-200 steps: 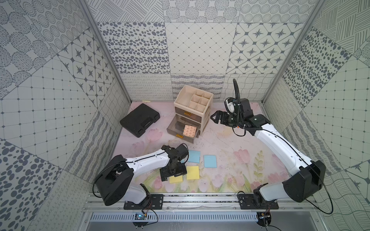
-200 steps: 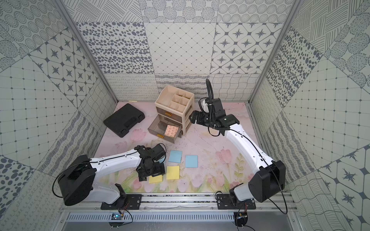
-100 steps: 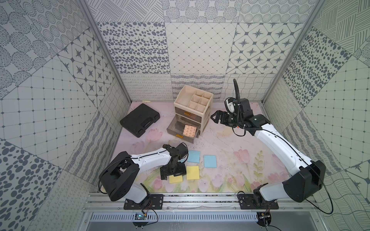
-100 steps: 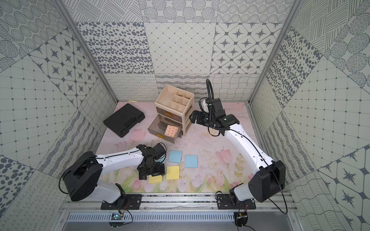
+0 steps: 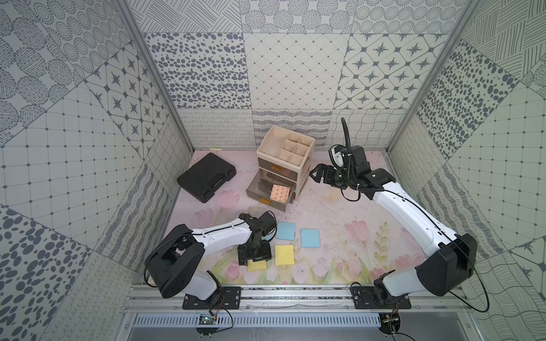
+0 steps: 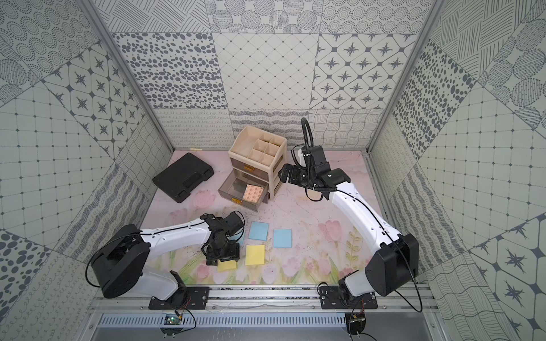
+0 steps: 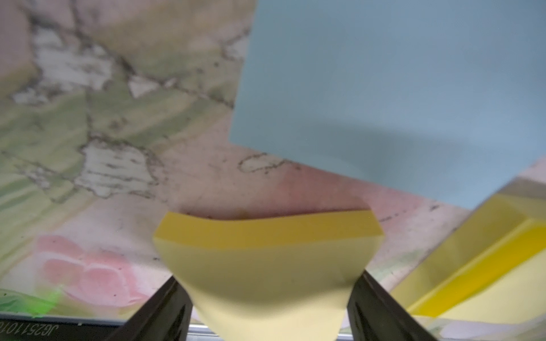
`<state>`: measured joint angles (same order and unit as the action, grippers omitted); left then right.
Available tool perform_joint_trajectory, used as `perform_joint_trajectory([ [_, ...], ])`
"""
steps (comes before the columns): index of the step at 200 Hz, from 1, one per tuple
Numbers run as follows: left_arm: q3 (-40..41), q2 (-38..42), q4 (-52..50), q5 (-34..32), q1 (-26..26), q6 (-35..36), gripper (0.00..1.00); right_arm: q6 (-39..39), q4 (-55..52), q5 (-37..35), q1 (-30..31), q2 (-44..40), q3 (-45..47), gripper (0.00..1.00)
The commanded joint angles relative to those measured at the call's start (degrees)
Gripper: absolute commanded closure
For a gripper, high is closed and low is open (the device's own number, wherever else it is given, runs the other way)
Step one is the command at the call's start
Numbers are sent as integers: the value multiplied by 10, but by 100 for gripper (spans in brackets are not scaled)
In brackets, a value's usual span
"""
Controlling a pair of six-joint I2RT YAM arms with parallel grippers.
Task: Please put the sticky notes in the drawer by color
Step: Pick up the sticky notes from the center of the board.
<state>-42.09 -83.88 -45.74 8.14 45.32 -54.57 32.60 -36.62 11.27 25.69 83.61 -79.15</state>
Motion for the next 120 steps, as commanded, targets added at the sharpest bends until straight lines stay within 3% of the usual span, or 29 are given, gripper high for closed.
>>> perform_joint_trajectory([
  [1,0,11,-8,-19,-2,-1,18,2,22,-2,4,3,-9,2],
  [72,-37,56,-59,-24,-3,-15,19,7,24,3,3,-15,-7,2],
  [120,-156,69,-112,-32,-31,14,19,3,16,0,3,-29,-18,2],
])
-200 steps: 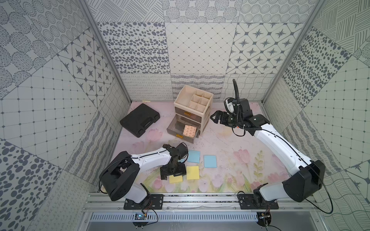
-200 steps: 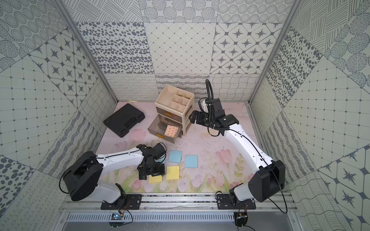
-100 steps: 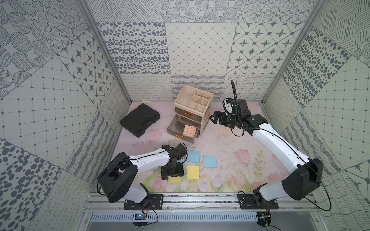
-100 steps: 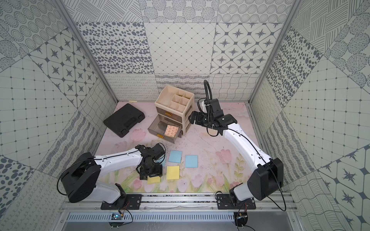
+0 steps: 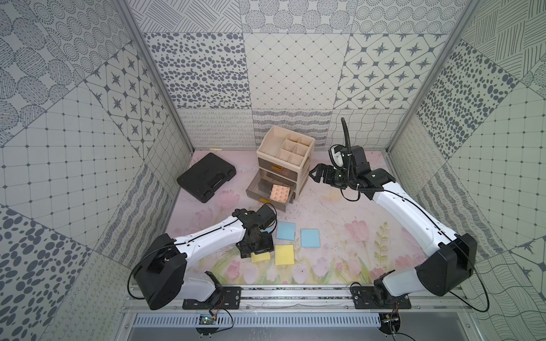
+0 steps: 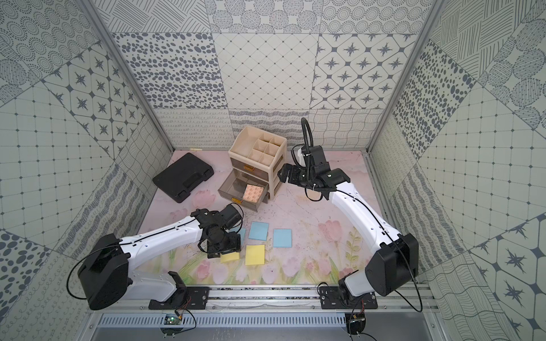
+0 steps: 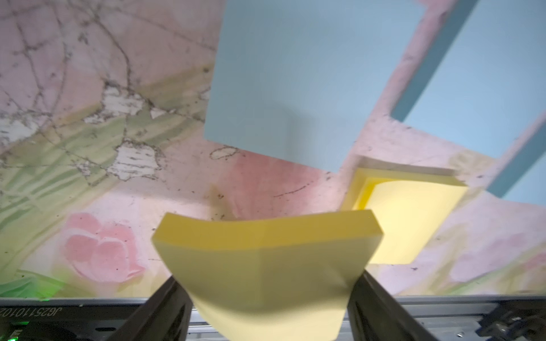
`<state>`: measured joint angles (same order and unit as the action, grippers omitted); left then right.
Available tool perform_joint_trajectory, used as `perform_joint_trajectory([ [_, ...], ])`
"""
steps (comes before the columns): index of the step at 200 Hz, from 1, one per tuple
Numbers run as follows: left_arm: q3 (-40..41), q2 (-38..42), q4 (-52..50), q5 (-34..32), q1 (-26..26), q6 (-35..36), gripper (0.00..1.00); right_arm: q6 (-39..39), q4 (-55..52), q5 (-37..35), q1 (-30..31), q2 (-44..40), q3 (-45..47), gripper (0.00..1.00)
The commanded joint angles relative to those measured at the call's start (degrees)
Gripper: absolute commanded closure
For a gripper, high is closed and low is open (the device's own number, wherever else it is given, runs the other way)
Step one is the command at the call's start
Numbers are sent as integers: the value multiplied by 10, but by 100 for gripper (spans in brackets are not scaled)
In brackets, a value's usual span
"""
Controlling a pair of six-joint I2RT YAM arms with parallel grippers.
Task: Please put the sticky notes in the drawer by color
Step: Pick up the sticky notes from the center of the board.
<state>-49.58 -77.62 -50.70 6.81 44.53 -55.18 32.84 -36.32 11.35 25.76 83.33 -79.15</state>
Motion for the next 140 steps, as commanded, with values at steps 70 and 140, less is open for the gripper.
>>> perform_joint_trajectory([
  [70,-331,-100,-74,-1,-114,86,19,-2,15,-2,2,-42,-15,2],
  [140,-519,-225,-71,20,-170,126,18,5,32,8,2,-45,-8,1],
])
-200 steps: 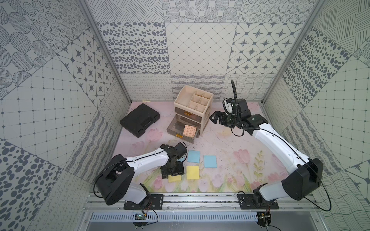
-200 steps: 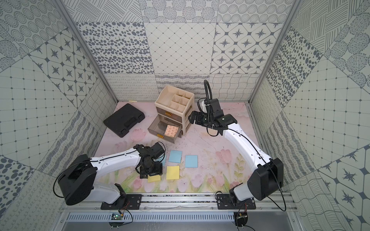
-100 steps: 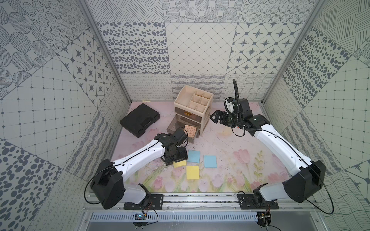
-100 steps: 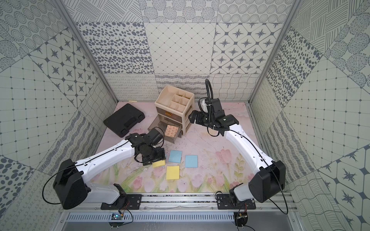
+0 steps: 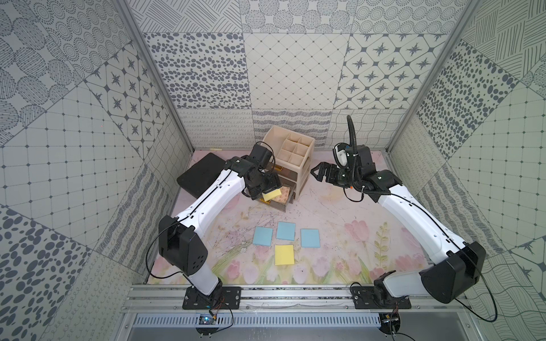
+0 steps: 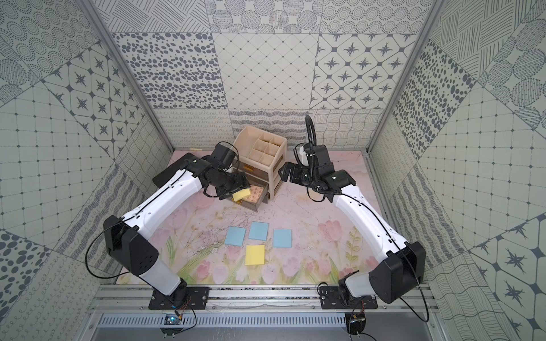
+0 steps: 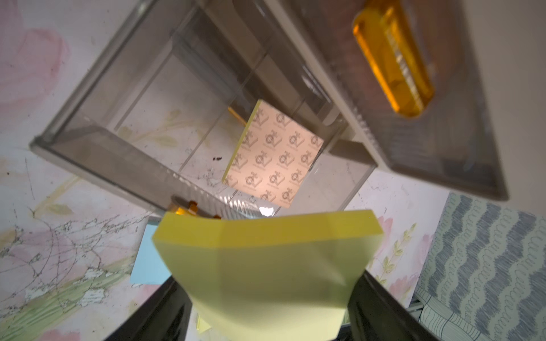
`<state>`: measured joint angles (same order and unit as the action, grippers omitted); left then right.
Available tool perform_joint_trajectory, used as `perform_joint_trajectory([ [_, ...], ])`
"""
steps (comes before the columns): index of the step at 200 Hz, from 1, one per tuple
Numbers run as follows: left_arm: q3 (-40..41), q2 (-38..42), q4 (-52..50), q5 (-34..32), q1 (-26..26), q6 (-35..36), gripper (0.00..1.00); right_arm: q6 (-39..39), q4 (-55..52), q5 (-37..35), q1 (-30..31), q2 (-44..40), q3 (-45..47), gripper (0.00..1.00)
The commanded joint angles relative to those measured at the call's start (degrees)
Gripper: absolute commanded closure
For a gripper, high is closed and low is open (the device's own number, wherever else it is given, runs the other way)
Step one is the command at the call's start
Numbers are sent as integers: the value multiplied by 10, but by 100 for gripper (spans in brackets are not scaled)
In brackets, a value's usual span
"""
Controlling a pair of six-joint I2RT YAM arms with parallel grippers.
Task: Please put the sticky notes in the drawer by color
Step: Pick up the sticky notes from the center of the board, then place the sticky notes in the drawer.
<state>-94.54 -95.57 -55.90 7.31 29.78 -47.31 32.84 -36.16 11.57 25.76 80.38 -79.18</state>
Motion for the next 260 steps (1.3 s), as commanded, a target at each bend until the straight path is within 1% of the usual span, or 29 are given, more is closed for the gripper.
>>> perform_joint_trajectory([
  [1,-71,-47,-19,16,-23,48,18,5,31,6,2,-16,-8,1],
  [17,-88,-68,-14,22,-33,46,18,9,39,10,2,-14,-3,1],
  [46,-96,-95,2,34,-44,43,19,6,37,13,1,-10,-5,2],
  [89,-87,-114,19,43,-45,33,19,4,39,10,-3,-12,7,1],
  [143,-67,-105,24,35,-45,33,19,10,43,9,-5,-9,14,1],
  [166,-46,-92,30,37,-45,30,19,10,44,10,-5,-10,16,1],
  [211,-40,-91,35,41,-45,34,15,11,44,13,-5,-3,12,1],
  [260,-70,-113,25,55,-44,39,9,9,37,6,-5,-10,13,1],
])
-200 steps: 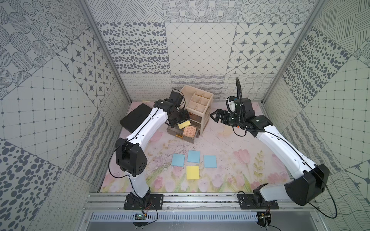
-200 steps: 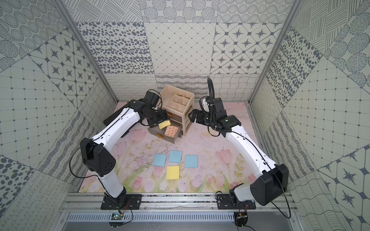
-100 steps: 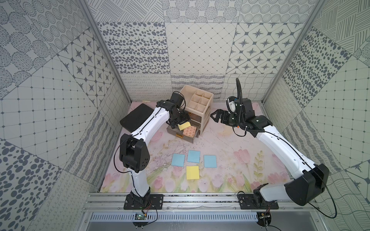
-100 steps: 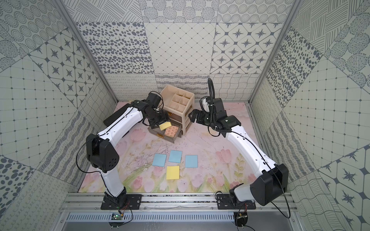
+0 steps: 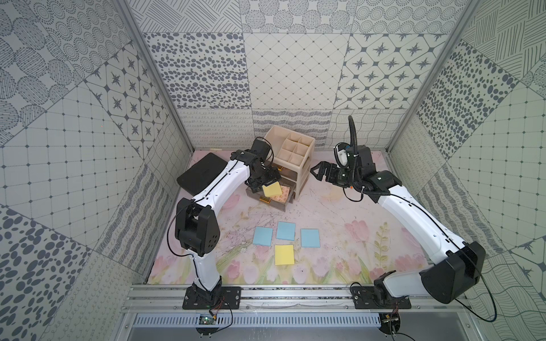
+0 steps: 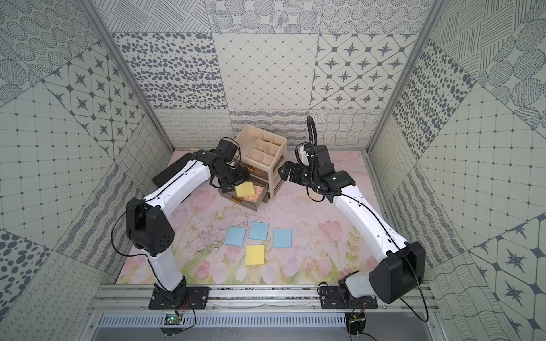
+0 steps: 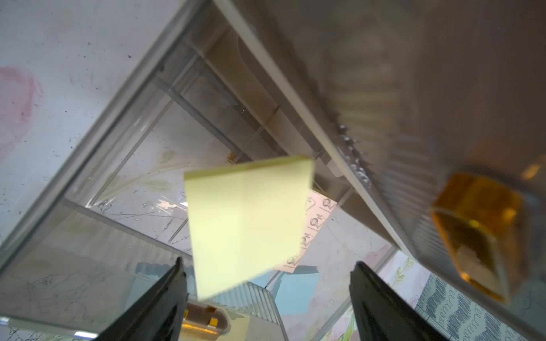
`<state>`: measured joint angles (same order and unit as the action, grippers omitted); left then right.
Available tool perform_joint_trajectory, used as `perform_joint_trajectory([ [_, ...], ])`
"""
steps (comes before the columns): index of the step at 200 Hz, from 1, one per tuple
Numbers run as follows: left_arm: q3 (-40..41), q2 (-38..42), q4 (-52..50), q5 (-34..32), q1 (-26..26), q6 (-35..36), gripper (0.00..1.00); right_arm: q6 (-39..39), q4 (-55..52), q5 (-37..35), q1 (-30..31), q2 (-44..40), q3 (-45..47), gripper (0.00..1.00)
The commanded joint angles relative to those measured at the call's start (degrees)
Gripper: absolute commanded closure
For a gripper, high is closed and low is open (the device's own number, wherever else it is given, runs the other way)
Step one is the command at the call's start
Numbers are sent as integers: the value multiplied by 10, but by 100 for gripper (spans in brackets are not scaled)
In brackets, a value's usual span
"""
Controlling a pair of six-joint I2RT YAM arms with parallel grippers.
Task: Please put the sticky notes in the drawer by color
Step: Place the sticky notes in the drawer.
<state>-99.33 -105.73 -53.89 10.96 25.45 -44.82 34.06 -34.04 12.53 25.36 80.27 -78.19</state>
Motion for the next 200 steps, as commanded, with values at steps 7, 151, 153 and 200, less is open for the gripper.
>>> perform_joint_trajectory([
  [7,-24,-11,4,20,-1,12,8,-5,15,-4,-1,-9,4,1],
  [151,-71,102,-137,24,5,110,4,-26,-4,-51,-1,-29,21,1],
  [153,-62,107,-138,24,5,111,4,-26,-5,-51,-1,-30,22,1],
  [200,158,231,-123,23,16,76,3,-37,-19,-71,-1,-28,27,1],
])
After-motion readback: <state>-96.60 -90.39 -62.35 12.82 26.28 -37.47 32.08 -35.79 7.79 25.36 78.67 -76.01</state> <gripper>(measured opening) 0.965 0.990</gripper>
